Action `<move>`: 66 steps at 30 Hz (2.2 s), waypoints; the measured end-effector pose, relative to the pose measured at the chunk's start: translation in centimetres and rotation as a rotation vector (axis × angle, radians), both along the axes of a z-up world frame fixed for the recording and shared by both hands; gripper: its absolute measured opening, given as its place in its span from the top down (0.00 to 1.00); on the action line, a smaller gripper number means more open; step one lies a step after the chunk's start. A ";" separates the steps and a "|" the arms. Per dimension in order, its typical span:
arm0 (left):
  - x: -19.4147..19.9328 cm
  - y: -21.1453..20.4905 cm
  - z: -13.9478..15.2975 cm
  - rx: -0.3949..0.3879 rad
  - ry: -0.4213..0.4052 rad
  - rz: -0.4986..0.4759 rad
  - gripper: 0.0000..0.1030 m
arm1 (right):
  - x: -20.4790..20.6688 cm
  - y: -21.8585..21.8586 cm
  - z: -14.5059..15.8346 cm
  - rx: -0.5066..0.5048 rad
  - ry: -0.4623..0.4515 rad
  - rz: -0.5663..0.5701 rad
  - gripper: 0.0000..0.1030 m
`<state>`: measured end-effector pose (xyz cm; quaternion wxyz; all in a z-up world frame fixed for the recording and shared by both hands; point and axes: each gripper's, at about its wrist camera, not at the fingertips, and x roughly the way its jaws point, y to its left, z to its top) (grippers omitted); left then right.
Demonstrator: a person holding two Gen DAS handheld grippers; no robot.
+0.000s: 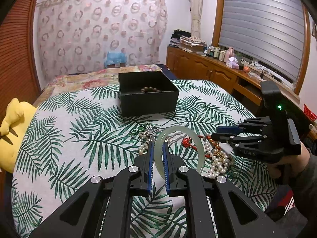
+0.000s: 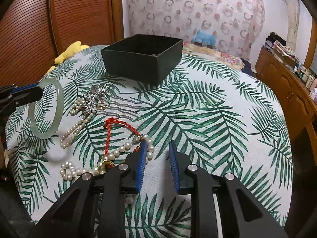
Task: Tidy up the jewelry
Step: 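Lift the jade bangle with the left gripper while the right gripper grasps a pearl necklace, then carry the jade bangle and pearl necklace over the black box with both grippers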
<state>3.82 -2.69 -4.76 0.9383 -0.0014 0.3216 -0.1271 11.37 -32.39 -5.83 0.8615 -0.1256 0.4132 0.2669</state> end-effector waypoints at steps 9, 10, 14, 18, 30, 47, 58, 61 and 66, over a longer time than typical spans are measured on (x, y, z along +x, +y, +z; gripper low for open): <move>-0.2 0.1 0.0 -0.002 -0.001 -0.002 0.92 | 0.2 1.1 0.0 -0.025 -0.002 0.038 0.91; -0.3 0.2 0.0 -0.003 -0.003 -0.001 0.92 | 0.2 1.2 0.0 -0.032 -0.006 0.039 0.91; -0.5 0.5 0.1 -0.011 -0.014 0.010 0.92 | -0.3 1.3 0.6 -0.021 -0.023 0.046 0.92; -0.9 1.0 0.6 -0.021 -0.032 0.023 0.92 | -1.1 0.8 3.1 0.021 -0.074 0.044 0.92; -1.5 1.7 2.5 -0.030 -0.083 0.037 0.92 | -2.9 0.6 11.4 0.093 -0.241 0.071 0.92; 1.3 2.5 5.0 -0.022 -0.131 0.035 0.92 | -2.4 1.6 18.1 0.122 -0.374 0.095 0.92; 5.9 2.8 4.9 0.006 -0.110 0.026 0.92 | 1.7 2.0 21.5 0.145 -0.430 0.089 0.92; 7.1 2.9 5.0 0.003 -0.105 0.029 0.92 | 3.3 2.3 22.2 0.155 -0.436 0.084 0.92; 8.9 3.1 5.3 0.009 -0.105 0.032 0.92 | 5.8 3.3 23.4 0.155 -0.456 0.090 0.92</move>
